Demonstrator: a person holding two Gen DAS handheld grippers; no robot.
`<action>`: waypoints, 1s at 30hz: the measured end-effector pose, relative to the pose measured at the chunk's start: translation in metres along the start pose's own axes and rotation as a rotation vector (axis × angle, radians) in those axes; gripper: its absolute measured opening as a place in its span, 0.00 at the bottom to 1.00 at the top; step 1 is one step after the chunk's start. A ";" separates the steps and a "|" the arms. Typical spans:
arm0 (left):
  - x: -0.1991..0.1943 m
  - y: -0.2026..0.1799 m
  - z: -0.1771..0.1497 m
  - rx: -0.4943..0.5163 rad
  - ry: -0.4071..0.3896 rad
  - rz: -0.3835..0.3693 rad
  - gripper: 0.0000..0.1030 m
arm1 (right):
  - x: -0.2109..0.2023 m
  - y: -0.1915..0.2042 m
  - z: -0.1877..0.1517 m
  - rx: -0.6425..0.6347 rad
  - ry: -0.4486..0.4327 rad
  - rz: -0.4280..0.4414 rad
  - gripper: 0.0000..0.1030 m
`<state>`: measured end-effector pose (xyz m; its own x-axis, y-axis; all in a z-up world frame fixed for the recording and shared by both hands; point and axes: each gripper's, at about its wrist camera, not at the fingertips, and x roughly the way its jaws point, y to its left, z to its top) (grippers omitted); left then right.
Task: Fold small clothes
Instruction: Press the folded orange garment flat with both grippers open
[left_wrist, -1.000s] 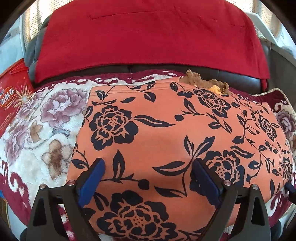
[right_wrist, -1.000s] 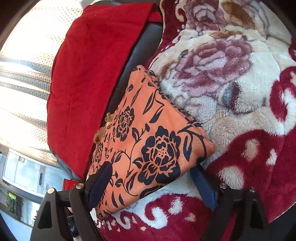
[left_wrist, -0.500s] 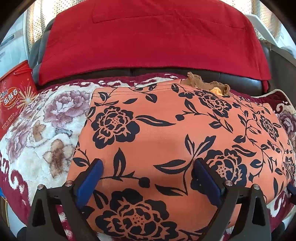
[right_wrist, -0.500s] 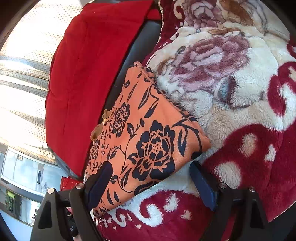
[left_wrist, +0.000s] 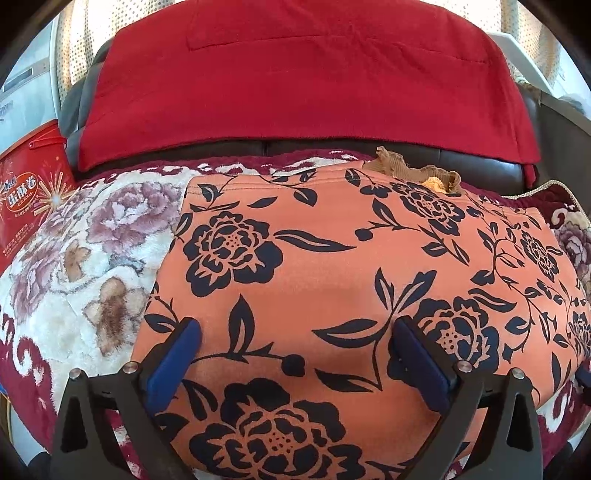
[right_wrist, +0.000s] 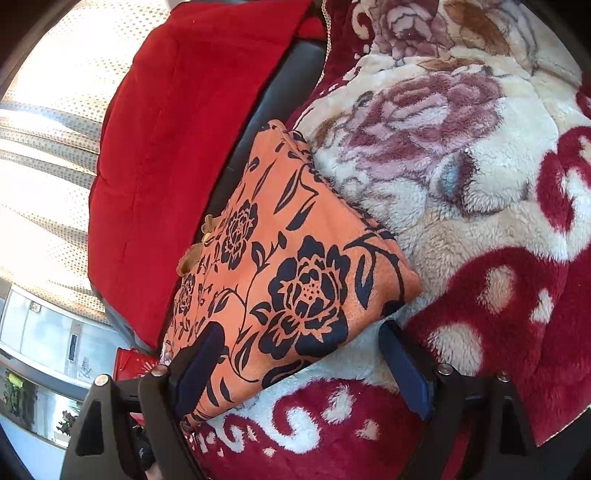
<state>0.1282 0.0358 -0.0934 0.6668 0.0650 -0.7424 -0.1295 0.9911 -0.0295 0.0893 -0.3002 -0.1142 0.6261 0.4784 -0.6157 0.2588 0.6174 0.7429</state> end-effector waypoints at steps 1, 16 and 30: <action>0.000 0.000 0.000 -0.001 0.002 0.000 1.00 | 0.000 0.000 0.000 -0.001 0.000 0.000 0.85; -0.003 -0.003 -0.007 0.012 -0.056 0.013 1.00 | 0.002 -0.001 0.000 -0.019 0.005 0.008 0.85; -0.003 -0.003 -0.009 0.016 -0.093 0.004 1.00 | 0.004 -0.001 0.001 -0.025 0.007 0.005 0.85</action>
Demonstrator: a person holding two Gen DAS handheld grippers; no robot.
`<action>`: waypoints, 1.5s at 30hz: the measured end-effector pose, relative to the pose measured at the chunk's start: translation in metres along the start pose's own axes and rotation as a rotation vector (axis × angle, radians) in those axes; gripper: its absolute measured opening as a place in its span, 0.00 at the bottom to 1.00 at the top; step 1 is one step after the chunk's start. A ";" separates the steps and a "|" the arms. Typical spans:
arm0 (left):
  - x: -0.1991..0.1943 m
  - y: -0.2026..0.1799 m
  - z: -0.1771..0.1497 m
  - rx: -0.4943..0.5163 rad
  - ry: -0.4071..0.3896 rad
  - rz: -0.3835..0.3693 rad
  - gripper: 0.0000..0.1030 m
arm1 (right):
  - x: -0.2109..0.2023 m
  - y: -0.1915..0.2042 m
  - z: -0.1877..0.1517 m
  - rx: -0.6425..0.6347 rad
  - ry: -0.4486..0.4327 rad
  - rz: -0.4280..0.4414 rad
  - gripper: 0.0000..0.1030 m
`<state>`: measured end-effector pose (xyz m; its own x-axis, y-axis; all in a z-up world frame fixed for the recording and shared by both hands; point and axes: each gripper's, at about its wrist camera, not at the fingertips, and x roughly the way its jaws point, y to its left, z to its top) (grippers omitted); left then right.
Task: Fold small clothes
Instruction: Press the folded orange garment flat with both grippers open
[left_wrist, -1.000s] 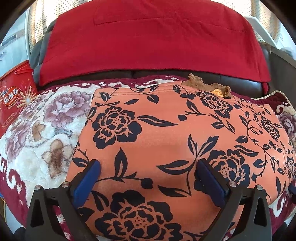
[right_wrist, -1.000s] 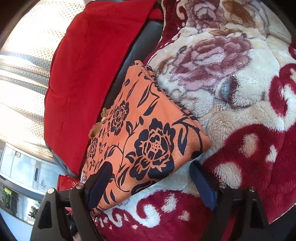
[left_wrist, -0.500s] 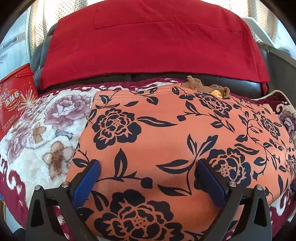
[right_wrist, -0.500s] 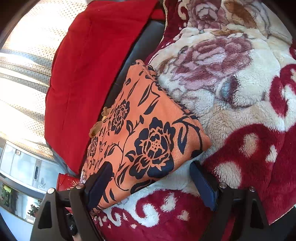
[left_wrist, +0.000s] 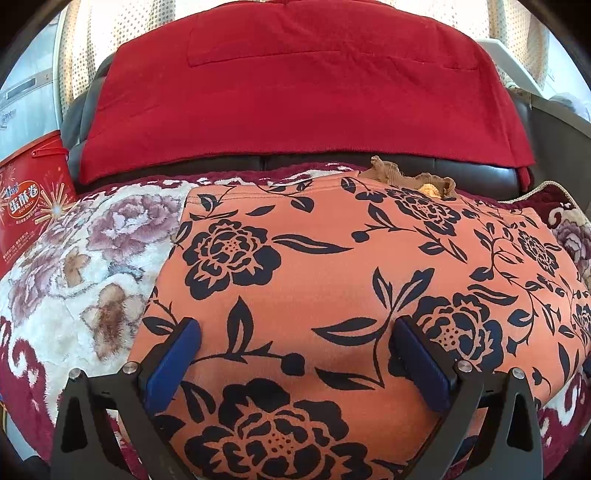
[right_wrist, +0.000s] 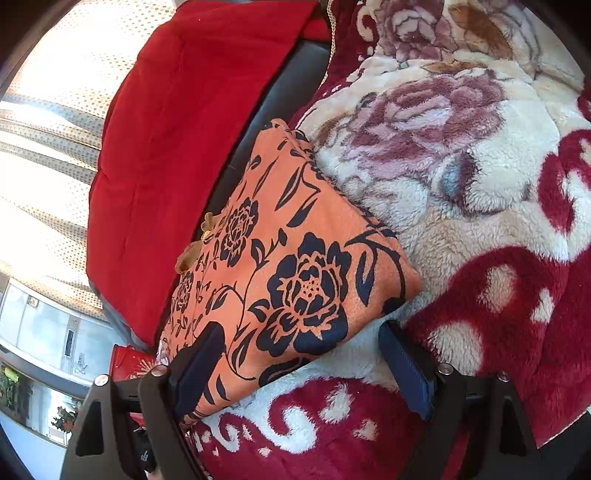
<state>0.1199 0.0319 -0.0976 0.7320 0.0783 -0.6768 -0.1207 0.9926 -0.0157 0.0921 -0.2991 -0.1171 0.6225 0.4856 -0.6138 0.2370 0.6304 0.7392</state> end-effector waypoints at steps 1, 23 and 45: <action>0.000 0.000 -0.001 0.000 -0.003 -0.001 1.00 | 0.000 0.000 0.000 0.001 0.000 0.000 0.85; 0.001 0.006 -0.007 -0.021 -0.039 -0.044 1.00 | 0.017 0.044 0.009 -0.183 -0.032 -0.256 0.85; -0.001 0.001 -0.011 -0.009 -0.062 -0.007 1.00 | -0.003 0.005 0.016 0.011 -0.013 0.060 0.86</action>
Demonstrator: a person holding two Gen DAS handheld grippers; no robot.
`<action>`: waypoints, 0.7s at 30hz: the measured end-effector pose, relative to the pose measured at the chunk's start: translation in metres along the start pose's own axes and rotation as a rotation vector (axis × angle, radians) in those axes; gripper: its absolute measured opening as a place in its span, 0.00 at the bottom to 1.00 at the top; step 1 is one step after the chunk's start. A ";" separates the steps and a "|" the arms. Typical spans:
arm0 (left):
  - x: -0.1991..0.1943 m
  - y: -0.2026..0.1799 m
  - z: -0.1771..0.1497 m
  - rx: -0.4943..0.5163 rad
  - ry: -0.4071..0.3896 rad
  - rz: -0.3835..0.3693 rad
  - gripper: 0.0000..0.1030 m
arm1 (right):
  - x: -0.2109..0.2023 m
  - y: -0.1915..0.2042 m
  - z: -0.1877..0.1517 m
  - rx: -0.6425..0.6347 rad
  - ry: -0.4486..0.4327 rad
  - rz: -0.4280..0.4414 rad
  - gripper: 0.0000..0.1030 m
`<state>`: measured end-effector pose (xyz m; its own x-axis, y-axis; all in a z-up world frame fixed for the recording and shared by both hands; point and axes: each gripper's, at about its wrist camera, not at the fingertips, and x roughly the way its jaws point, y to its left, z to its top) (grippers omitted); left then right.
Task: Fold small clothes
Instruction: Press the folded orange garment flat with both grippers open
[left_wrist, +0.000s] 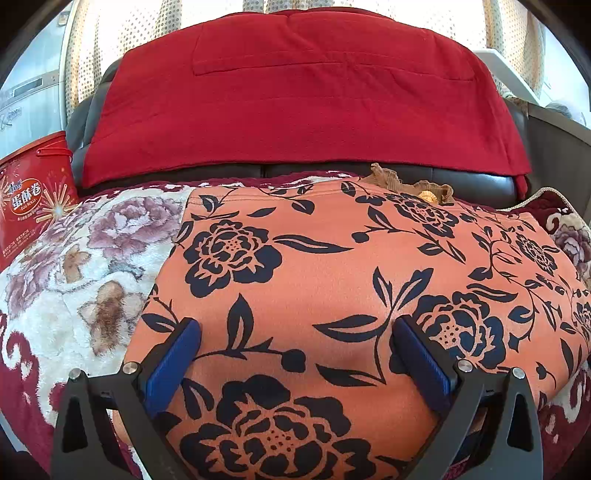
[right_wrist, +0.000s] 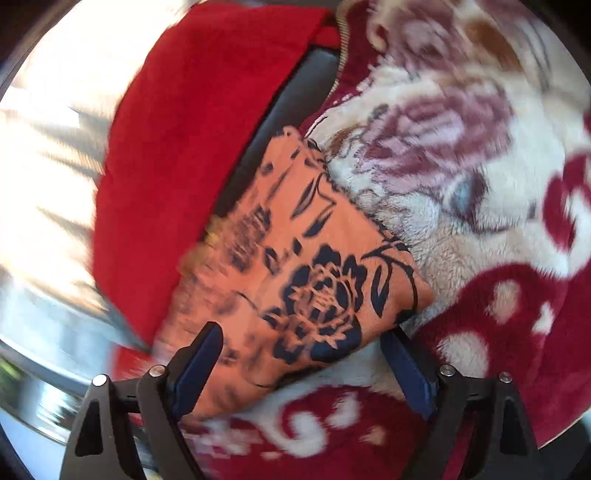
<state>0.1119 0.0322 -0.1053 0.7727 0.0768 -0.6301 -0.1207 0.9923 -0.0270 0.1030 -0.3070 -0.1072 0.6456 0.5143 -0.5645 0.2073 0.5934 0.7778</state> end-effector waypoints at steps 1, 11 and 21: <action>0.000 0.000 0.000 0.000 0.001 0.000 1.00 | -0.004 -0.002 0.005 0.028 -0.006 0.038 0.86; -0.014 -0.010 0.027 0.020 0.157 0.051 1.00 | 0.006 0.009 0.024 0.002 -0.008 0.011 0.86; -0.022 -0.027 0.035 0.054 0.196 0.004 1.00 | 0.018 0.026 0.025 -0.076 -0.035 -0.070 0.85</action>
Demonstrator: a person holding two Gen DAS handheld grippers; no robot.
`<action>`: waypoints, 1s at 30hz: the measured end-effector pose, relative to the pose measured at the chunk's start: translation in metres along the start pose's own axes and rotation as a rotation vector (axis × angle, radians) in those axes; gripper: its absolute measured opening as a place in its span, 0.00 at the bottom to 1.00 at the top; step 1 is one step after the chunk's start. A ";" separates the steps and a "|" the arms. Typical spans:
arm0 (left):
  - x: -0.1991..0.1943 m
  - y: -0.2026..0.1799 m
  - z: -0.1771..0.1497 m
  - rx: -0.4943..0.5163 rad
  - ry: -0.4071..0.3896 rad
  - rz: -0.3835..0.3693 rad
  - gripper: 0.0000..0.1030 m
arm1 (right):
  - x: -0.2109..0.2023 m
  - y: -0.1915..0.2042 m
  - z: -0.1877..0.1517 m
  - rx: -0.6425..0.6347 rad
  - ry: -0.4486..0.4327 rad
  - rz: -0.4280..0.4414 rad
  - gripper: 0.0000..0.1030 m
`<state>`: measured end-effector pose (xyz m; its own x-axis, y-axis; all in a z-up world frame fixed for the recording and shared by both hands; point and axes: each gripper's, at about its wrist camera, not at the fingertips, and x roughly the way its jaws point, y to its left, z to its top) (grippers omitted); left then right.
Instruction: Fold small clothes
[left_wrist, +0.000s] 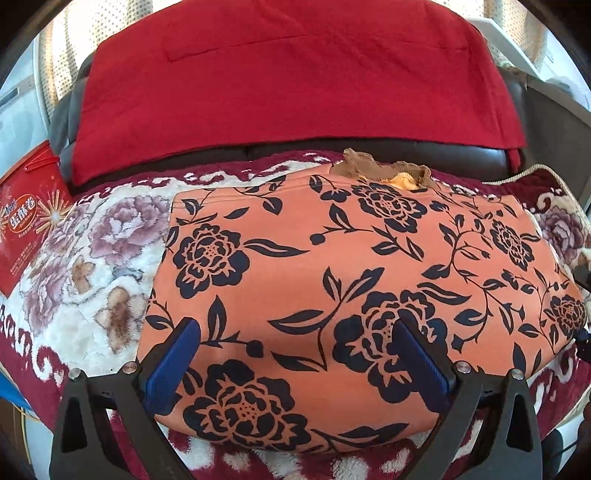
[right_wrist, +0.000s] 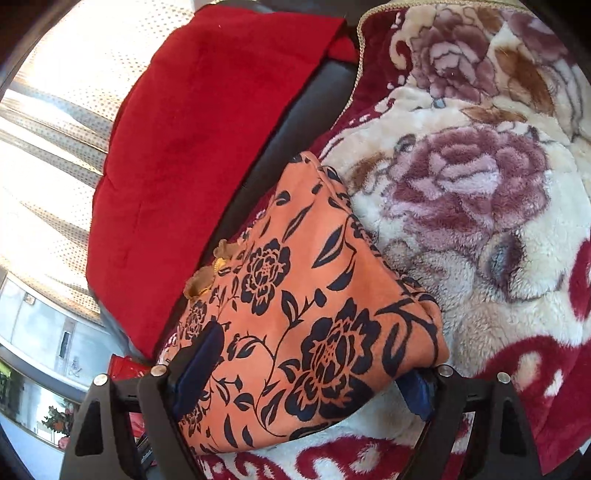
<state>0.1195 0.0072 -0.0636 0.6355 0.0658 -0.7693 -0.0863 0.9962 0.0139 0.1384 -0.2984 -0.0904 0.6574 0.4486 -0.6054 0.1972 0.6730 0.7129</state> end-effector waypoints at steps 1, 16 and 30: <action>0.001 -0.001 0.000 0.001 0.005 -0.002 1.00 | 0.001 0.001 0.000 -0.004 -0.001 -0.003 0.85; 0.026 -0.006 0.003 0.000 0.070 -0.008 1.00 | 0.008 -0.005 0.001 -0.013 0.021 -0.052 0.80; 0.042 -0.001 -0.004 0.033 0.073 -0.048 1.00 | 0.028 -0.005 0.010 -0.029 0.082 -0.164 0.54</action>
<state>0.1430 0.0085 -0.0982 0.5803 0.0147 -0.8143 -0.0311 0.9995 -0.0041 0.1630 -0.2953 -0.1072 0.5567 0.3769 -0.7403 0.2751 0.7572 0.5924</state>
